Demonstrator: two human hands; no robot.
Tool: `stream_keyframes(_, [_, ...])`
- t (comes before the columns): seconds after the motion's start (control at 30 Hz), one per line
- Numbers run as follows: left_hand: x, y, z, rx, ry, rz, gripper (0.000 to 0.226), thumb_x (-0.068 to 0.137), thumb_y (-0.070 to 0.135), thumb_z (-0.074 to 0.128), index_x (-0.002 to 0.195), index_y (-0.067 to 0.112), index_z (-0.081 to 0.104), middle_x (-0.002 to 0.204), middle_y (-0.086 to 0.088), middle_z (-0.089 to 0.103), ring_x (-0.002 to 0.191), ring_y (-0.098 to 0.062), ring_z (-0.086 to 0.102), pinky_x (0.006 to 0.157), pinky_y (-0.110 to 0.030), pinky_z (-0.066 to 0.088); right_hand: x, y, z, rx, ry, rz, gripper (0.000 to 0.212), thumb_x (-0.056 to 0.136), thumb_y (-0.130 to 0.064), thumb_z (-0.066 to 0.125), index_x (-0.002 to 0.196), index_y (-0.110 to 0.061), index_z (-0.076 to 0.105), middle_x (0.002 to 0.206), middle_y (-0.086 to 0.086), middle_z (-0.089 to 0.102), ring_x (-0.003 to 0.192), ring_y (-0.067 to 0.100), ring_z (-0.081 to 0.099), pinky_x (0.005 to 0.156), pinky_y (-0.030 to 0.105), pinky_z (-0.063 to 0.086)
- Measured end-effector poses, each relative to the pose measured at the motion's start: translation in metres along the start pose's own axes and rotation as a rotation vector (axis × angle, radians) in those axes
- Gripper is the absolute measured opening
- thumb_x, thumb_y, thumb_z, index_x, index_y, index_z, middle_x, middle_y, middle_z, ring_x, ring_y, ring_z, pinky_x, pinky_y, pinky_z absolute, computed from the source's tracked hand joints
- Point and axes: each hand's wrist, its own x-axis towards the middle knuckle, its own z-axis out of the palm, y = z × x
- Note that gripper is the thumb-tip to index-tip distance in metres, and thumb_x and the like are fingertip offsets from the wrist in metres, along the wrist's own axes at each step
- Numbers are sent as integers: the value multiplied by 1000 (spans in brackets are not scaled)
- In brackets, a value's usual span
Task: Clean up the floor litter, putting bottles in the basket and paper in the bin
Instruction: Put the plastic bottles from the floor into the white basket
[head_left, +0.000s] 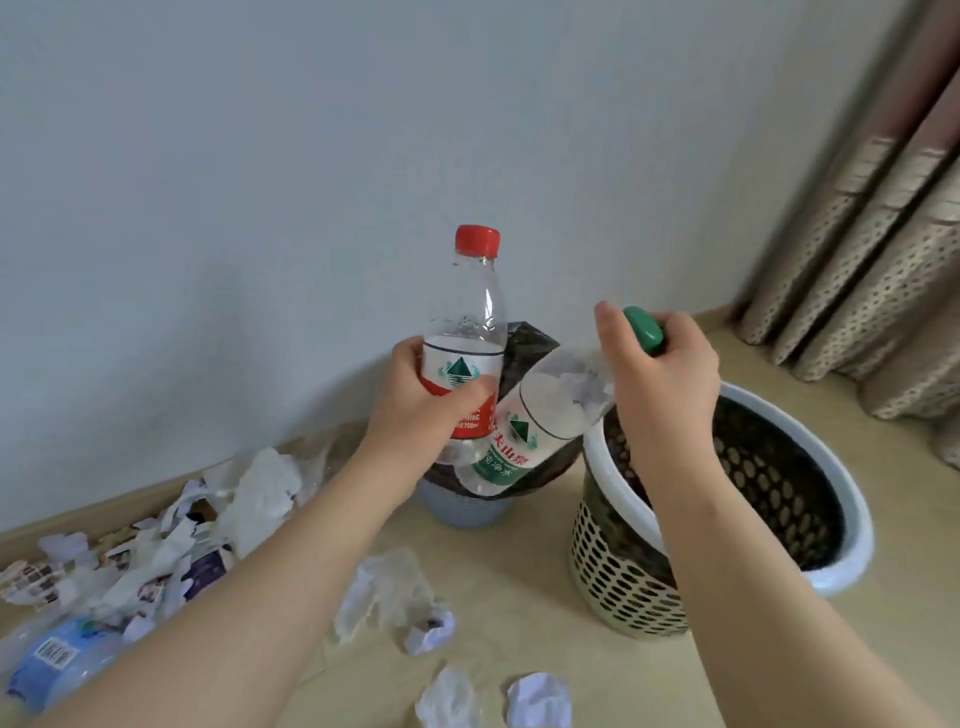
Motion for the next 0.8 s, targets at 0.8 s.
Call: stream_keyframes(0.8, [-24, -47, 169, 657, -341, 142, 84, 66, 25, 76, 137, 29, 32, 138, 7, 37, 127, -15, 37, 102, -35, 36, 8, 133, -106, -474, -324, 404, 15, 90, -31, 57, 98, -18, 60, 92, 1, 61, 67, 8, 53, 57, 22, 46])
